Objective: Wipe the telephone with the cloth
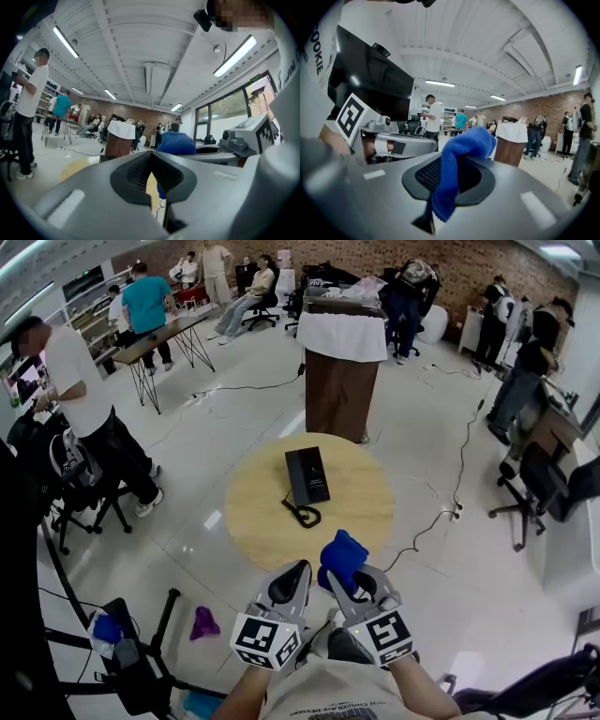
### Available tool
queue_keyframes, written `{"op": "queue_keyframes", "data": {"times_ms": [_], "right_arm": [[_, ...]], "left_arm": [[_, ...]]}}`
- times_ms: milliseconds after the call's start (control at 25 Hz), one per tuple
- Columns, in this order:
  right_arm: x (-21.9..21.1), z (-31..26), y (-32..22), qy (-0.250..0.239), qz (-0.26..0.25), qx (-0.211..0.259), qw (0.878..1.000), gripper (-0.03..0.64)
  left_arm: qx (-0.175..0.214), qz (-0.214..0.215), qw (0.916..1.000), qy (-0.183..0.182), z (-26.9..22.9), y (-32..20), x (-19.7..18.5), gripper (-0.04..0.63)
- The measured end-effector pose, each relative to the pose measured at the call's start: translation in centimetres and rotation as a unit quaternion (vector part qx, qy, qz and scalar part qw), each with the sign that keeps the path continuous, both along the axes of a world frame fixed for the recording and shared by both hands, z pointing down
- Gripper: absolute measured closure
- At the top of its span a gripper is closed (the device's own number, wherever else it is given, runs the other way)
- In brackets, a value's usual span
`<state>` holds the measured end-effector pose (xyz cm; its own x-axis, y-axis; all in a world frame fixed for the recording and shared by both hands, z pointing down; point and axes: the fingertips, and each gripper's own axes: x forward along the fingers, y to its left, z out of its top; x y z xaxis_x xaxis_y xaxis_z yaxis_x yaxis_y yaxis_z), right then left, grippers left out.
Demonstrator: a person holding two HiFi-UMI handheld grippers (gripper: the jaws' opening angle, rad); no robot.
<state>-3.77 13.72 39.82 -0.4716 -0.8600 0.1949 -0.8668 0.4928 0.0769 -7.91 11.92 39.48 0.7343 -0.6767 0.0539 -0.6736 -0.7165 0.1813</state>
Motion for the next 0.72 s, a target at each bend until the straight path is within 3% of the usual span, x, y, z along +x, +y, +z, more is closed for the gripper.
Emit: {"op": "queue_keyframes", "data": {"times_ms": [720], "right_arm": [[1.4,0.4,-4.6,-0.008,0.011,0.007,1.000,0.555]], "left_arm": [[0.000,-0.006,0.9998,-0.020,0.8,-4.5,0.7,0.595]]}}
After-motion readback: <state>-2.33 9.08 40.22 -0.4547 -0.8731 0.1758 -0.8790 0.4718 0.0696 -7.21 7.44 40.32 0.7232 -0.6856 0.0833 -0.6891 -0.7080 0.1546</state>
